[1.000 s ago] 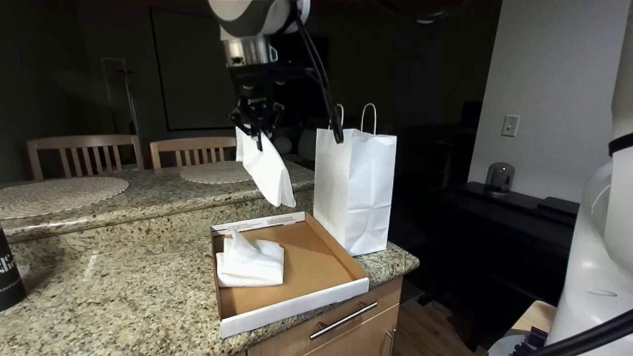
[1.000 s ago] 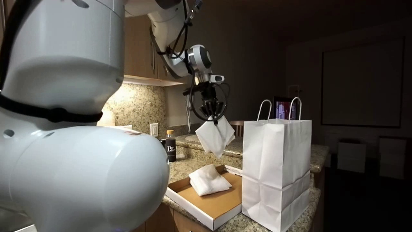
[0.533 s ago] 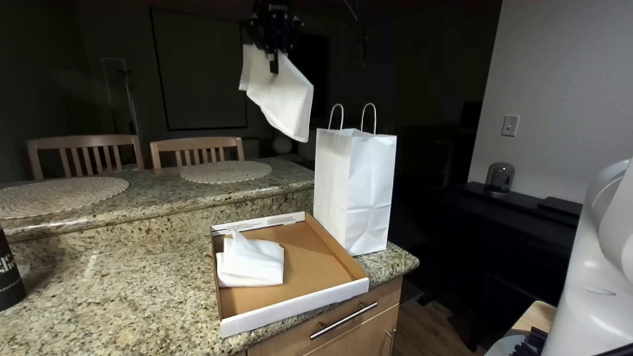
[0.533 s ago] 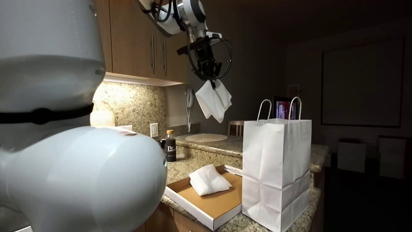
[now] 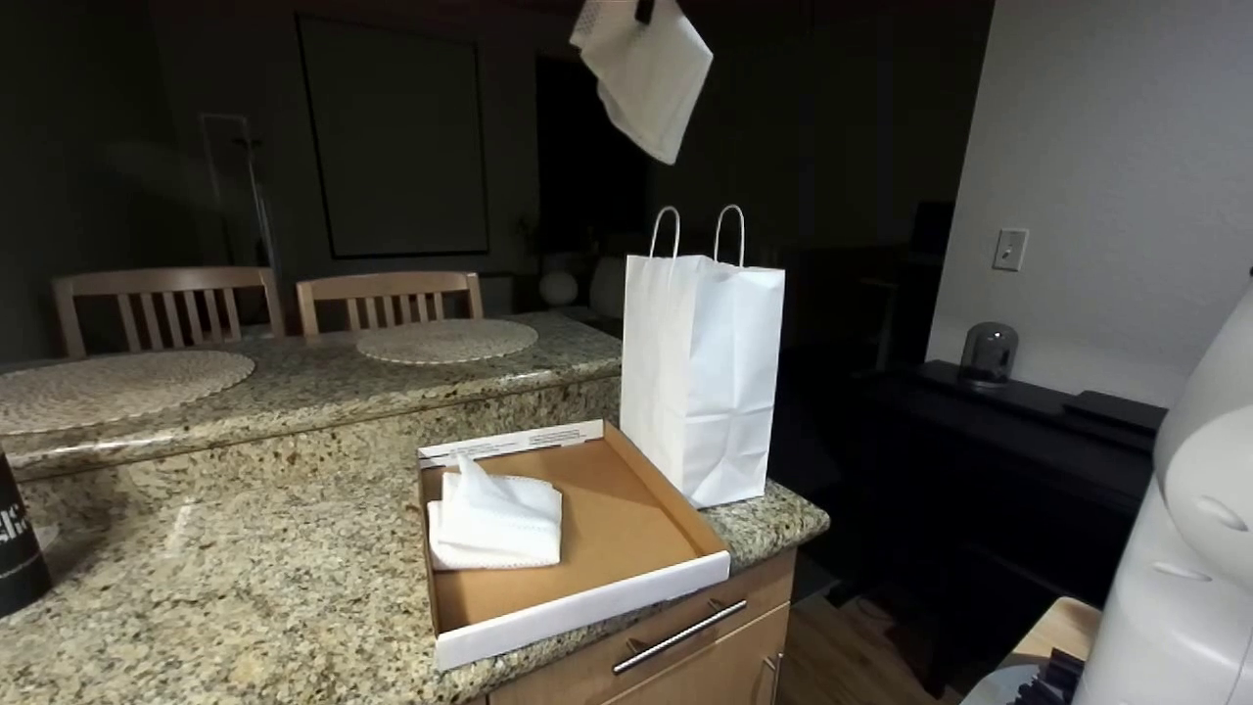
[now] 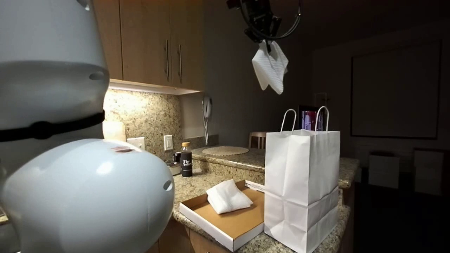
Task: Put the white towels inside the bag
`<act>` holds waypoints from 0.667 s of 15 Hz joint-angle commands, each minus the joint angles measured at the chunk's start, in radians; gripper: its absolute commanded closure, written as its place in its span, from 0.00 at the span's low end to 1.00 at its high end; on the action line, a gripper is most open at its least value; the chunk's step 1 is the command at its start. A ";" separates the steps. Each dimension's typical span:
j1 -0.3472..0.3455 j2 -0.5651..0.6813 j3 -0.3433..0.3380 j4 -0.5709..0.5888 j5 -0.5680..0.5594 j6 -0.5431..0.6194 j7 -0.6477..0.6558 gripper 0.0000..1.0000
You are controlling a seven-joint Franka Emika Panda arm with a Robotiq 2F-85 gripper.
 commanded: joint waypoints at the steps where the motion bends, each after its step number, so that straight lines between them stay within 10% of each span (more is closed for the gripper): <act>1: -0.066 0.095 -0.065 0.094 0.098 0.002 -0.124 0.91; 10: -0.098 0.266 -0.160 0.078 0.161 0.021 -0.244 0.91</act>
